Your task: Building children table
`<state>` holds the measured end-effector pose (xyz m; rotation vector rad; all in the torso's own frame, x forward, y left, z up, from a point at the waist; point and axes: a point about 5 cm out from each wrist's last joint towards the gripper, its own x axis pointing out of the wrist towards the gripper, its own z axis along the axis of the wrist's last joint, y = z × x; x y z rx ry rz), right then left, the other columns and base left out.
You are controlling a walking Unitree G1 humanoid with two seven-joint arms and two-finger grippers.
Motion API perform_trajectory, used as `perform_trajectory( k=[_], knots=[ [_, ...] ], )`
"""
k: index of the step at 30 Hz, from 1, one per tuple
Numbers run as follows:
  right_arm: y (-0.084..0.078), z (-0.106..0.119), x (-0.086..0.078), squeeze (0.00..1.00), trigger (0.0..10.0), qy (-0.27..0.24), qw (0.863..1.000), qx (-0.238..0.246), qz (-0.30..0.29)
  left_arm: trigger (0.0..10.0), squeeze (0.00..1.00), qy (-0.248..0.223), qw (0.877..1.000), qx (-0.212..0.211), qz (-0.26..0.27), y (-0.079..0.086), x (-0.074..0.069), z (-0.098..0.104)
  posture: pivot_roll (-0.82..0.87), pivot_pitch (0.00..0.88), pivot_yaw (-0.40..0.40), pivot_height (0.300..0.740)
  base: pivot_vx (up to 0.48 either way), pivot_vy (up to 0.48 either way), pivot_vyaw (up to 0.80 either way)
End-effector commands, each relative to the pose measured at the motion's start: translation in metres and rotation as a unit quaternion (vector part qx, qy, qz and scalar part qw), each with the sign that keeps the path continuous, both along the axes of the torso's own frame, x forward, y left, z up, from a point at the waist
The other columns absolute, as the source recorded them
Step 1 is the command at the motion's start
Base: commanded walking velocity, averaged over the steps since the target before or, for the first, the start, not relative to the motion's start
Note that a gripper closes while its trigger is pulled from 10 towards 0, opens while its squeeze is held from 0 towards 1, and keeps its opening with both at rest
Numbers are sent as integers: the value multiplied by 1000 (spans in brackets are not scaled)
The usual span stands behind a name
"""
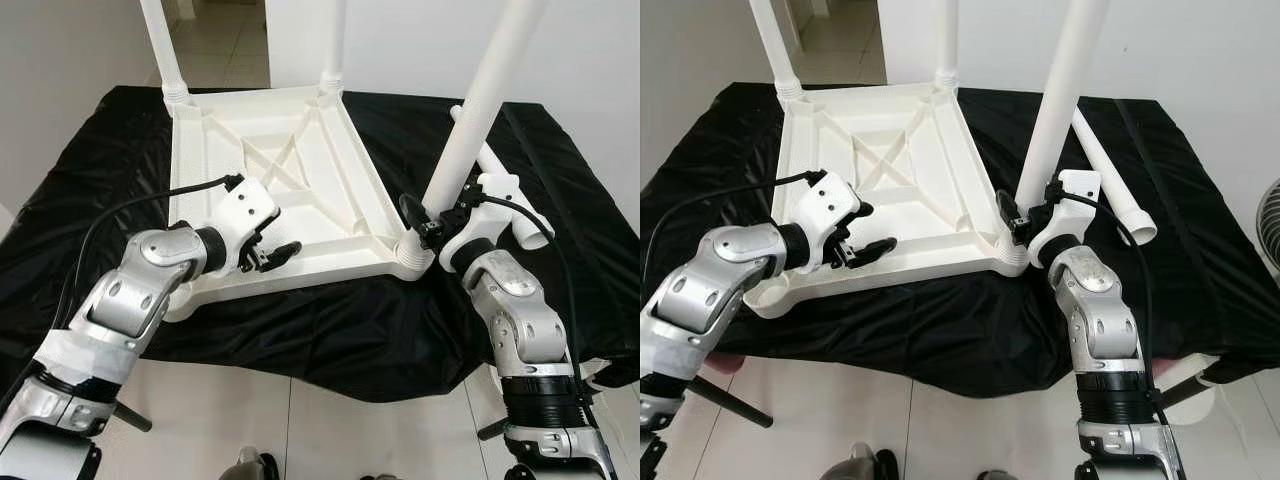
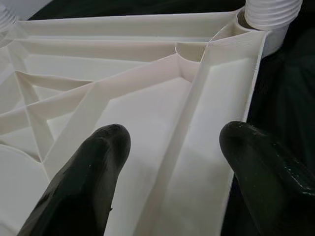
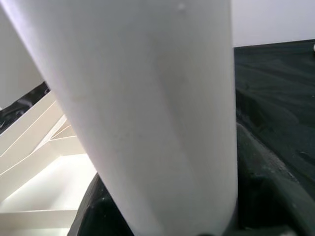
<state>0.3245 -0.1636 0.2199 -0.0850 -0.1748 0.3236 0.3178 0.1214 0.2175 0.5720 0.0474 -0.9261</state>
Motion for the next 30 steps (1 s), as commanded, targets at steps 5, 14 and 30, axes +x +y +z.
perform_trajectory(
  k=[5, 14, 30],
  knots=[
    [-3, -20, 4, 0, 10000, 35, 999, -9, 5, 10000, 0, 1, 1000, 0, -19, -3, -5, -1, -23, 121, 34, 740, 0, 0, 0],
    [-7, -26, 13, 0, 10000, 50, 999, -15, 10, 10000, 0, 4, 999, 2, -52, -5, -12, 1, -11, 131, 42, 740, 0, 0, 0],
    [-15, -56, 5, 0, 10000, 120, 989, -25, 81, 10000, 0, 7, 999, 7, -51, -2, -13, 1, -8, 142, 56, 740, 0, 0, 0]
  ],
)
